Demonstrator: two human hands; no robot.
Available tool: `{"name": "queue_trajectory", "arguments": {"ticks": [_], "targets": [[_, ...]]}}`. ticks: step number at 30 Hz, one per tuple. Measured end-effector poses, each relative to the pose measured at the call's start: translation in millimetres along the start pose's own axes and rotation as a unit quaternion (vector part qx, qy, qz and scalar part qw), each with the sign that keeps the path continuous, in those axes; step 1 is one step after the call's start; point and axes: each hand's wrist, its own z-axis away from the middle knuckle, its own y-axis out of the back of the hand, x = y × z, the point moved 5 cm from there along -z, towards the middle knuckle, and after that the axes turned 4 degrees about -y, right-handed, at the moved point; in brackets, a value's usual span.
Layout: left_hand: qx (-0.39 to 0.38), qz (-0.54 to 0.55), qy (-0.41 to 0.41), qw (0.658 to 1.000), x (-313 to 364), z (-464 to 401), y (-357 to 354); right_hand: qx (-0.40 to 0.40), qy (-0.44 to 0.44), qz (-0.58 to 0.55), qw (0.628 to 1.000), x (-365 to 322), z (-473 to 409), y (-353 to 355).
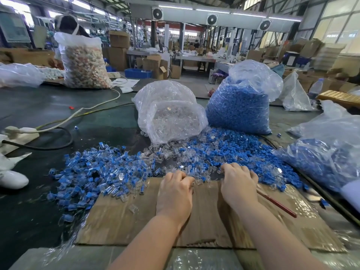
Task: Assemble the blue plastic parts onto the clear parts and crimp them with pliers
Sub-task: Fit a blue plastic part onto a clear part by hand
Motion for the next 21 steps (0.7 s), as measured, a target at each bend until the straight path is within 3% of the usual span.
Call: {"name": "queue_trajectory", "arguments": {"ticks": [8, 21], "targets": [[0.014, 0.034, -0.006, 0.999, -1, 1, 4, -0.076, -0.025, 0.097, 0.992, -9, -26, -16], [0.023, 0.112, -0.010, 0.993, 5, 2, 8, -0.013, 0.011, 0.078, 0.997, -12, -31, -14]]}}
